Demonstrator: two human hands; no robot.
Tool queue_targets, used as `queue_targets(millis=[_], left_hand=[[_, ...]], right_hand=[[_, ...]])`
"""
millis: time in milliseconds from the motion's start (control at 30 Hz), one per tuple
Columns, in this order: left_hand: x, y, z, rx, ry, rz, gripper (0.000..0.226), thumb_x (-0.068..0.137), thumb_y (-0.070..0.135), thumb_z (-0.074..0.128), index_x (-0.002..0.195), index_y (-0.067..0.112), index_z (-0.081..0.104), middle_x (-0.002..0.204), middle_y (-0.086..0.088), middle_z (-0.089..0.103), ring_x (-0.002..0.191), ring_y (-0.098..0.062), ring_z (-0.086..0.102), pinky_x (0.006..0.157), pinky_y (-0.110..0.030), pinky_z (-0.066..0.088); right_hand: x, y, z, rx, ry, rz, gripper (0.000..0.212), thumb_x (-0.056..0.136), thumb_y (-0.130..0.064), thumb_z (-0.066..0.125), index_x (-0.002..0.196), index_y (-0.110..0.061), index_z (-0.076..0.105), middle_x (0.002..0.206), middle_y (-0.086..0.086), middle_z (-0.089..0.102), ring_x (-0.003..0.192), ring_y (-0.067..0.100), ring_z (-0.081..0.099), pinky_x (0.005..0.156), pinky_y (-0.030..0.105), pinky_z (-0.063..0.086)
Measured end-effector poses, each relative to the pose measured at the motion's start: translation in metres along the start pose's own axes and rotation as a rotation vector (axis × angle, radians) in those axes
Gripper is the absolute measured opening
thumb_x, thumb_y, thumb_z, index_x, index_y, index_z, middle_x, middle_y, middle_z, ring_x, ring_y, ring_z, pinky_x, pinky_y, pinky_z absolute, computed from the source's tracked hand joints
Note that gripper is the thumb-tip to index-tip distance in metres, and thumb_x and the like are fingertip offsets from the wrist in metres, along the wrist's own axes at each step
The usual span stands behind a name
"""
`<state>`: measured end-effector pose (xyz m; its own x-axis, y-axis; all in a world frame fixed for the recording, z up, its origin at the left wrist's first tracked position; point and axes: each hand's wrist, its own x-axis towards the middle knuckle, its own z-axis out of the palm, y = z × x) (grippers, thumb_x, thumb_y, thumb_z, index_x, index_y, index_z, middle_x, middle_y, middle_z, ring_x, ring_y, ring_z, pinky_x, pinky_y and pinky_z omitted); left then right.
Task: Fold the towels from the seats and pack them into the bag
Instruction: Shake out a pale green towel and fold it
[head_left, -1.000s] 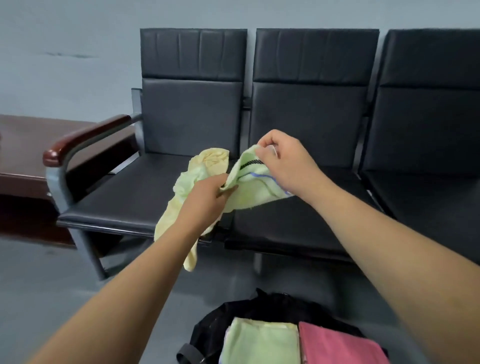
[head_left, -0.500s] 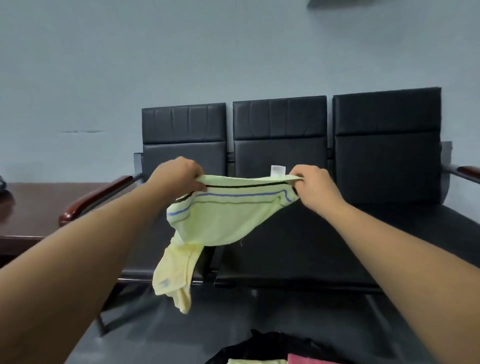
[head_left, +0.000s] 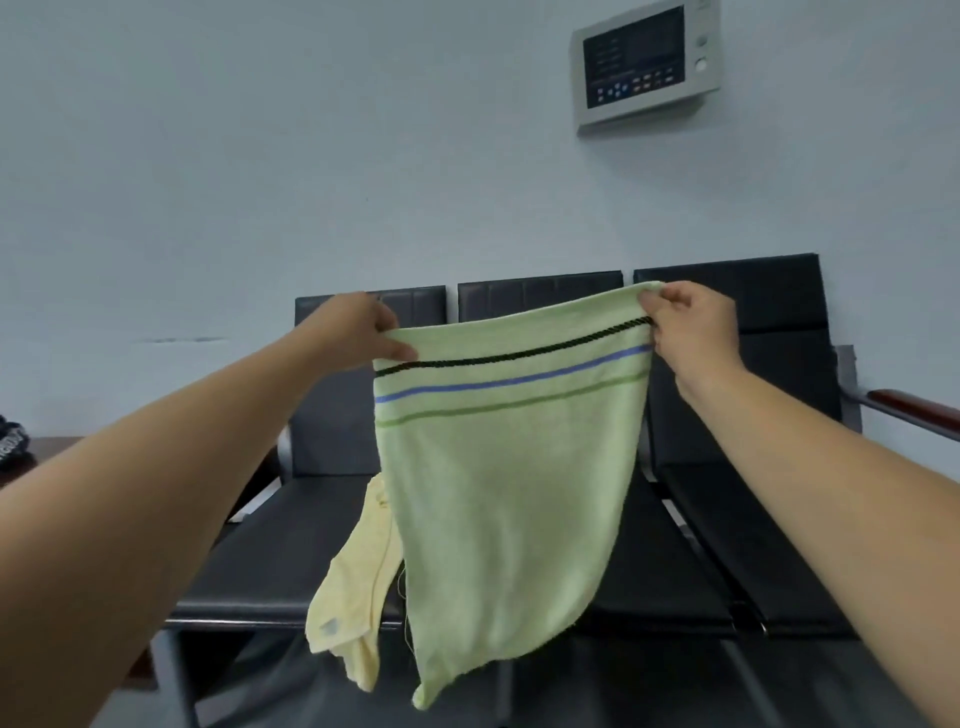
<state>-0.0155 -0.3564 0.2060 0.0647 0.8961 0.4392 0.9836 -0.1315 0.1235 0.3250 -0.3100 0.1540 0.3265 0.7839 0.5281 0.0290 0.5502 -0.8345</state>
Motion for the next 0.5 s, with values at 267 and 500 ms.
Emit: queue_targets(millis=[267, 500], left_hand=[[-0.016, 0.003, 0.002, 0.027, -0.256, 0.049, 0.037, 0.092, 0.049, 0.066, 0.068, 0.021, 0.064, 0.065, 0.005, 0.057, 0.066, -0.014, 0.052, 0.068, -0.031, 0.042], [-0.031, 0.022, 0.018, -0.568, -0.309, -0.007, 0.008, 0.100, 0.019, 0.060, 0.100, 0.011, 0.059, 0.086, -0.009, 0.070, 0.072, -0.024, 0.073, 0.071, -0.038, 0.062]], right_hand=[[-0.013, -0.003, -0.039, -0.147, -0.053, 0.143, 0.014, 0.095, -0.012, 0.069, 0.081, -0.014, 0.068, 0.070, -0.005, 0.059, 0.057, 0.004, 0.049, 0.049, 0.015, 0.040], [-0.014, 0.007, -0.030, -0.213, -0.084, 0.184, 0.014, 0.095, -0.008, 0.069, 0.104, 0.002, 0.071, 0.076, 0.006, 0.061, 0.054, 0.010, 0.052, 0.054, 0.022, 0.051]])
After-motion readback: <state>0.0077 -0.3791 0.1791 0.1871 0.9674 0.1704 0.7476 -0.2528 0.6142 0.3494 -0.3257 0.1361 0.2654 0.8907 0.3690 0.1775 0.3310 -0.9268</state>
